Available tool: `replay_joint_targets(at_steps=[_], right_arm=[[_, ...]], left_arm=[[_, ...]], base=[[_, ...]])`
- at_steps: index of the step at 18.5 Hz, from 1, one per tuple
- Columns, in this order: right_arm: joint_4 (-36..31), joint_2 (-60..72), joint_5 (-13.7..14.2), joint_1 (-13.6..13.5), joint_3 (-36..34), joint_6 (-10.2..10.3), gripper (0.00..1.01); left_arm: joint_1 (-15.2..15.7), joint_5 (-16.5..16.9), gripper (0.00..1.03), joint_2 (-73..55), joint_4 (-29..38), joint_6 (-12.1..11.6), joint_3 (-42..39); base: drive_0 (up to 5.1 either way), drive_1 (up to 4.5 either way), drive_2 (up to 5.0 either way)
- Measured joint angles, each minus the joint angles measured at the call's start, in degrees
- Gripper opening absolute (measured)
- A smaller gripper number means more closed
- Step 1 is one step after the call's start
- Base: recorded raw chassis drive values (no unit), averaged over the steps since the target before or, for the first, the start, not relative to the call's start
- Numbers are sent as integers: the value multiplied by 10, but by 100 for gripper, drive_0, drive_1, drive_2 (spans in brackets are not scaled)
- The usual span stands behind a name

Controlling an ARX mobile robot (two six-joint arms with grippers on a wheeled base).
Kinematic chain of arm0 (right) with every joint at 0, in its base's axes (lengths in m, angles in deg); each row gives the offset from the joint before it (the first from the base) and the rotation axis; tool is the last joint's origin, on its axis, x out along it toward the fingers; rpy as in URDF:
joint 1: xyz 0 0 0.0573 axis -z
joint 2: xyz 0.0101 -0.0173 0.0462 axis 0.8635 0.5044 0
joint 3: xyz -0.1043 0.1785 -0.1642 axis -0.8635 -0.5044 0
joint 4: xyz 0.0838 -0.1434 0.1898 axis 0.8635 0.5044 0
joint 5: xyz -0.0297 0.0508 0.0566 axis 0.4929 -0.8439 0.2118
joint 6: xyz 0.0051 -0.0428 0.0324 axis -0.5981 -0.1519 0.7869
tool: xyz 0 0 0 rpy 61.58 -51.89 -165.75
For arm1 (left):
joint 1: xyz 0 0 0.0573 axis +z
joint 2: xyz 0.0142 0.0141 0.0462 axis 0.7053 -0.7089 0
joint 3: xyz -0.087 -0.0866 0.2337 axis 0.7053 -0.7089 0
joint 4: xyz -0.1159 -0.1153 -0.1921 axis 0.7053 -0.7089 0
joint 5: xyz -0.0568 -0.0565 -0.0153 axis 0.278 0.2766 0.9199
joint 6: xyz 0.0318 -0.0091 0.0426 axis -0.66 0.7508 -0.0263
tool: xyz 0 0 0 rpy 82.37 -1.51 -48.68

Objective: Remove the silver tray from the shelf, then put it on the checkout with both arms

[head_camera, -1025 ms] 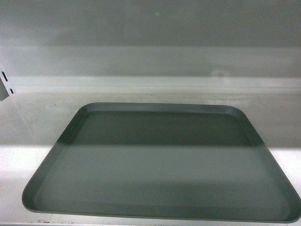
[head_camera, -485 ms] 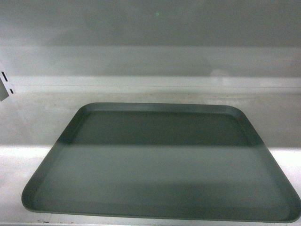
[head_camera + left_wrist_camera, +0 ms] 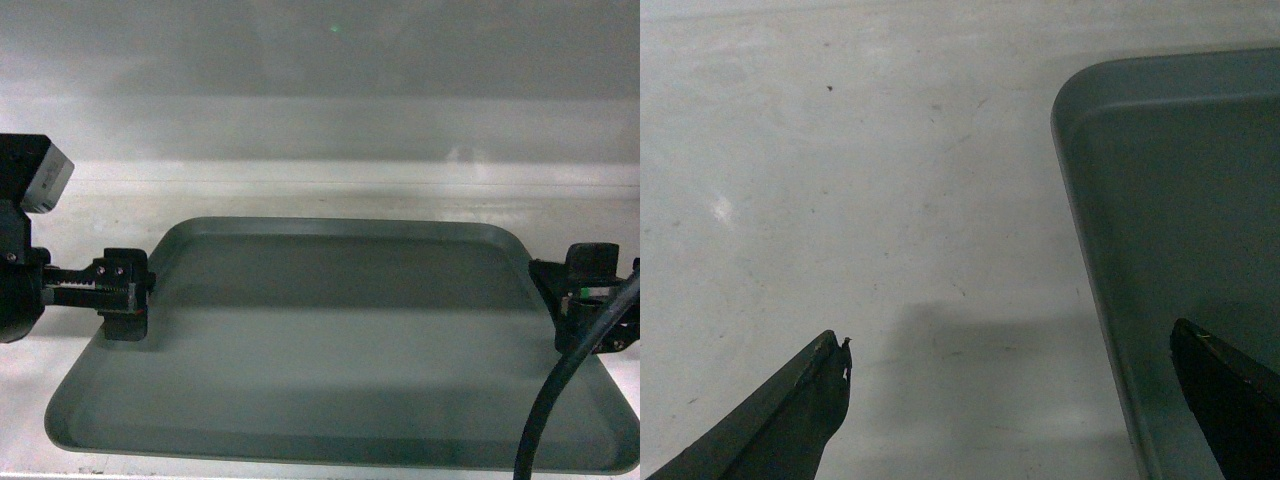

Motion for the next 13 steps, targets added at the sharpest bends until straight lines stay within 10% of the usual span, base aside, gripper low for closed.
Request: replay_joint_targets(at_steps=[13], right_arm=[[10,123,43,-8,87,29,98]], left_arm=[[-26,-10,98,-38,-3,34,28]], base=[[0,0,0]])
